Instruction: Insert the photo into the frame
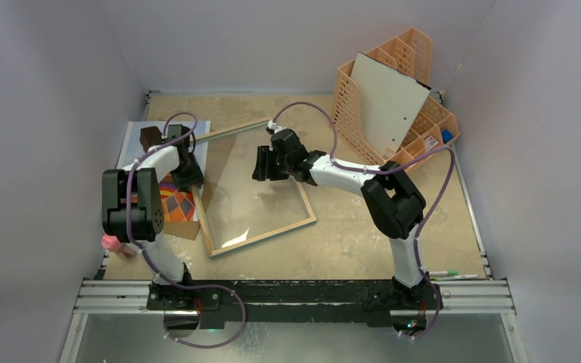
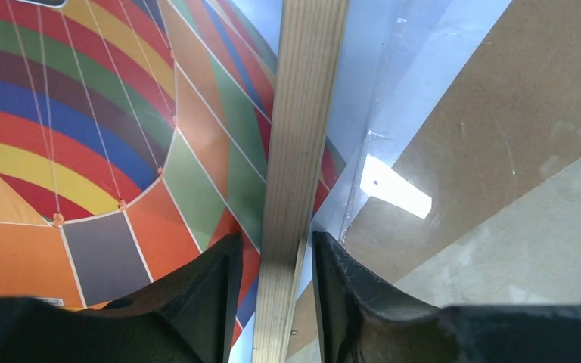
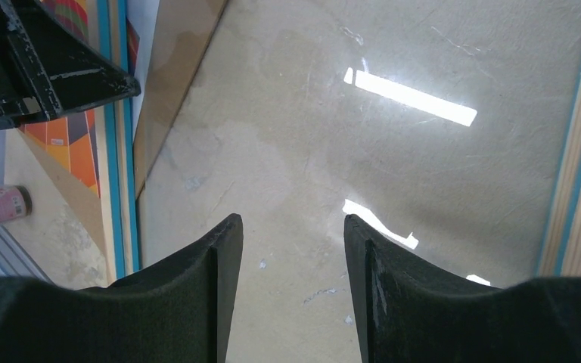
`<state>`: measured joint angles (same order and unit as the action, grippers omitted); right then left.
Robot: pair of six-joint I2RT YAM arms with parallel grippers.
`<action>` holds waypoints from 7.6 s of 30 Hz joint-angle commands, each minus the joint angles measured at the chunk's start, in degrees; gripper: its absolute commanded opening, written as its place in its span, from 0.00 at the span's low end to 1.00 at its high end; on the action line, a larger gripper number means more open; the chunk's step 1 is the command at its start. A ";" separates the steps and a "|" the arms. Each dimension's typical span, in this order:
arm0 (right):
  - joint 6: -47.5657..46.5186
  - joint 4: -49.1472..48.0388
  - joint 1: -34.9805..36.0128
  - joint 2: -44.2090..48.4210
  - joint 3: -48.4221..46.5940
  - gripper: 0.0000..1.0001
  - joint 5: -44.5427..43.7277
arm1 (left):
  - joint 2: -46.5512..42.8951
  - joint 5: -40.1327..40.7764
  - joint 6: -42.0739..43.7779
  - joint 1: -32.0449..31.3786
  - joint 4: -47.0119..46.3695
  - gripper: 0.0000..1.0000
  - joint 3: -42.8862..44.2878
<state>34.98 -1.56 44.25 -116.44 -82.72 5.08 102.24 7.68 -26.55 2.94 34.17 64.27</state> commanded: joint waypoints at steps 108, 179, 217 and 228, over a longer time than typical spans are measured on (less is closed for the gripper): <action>1.95 2.07 -7.77 21.39 16.94 0.61 -5.79 | 4.23 -26.31 -3.22 -5.84 -7.96 0.00 9.23; 4.86 17.74 10.95 -20.43 -28.59 0.52 -18.94 | -22.37 -25.90 -14.67 5.15 -12.28 0.55 -24.64; 6.17 15.72 7.89 -22.60 -19.41 0.49 -5.74 | -29.10 -13.91 -17.41 0.46 -30.85 0.80 -38.44; 6.40 13.22 6.67 -21.91 -16.55 0.49 -1.50 | -24.86 -17.45 -22.62 -1.48 -33.25 0.78 -37.34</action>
<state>42.09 2.63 52.21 -135.68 -103.88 1.56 74.43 -9.85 -46.57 2.04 -0.86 27.77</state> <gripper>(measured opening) 0.484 0.795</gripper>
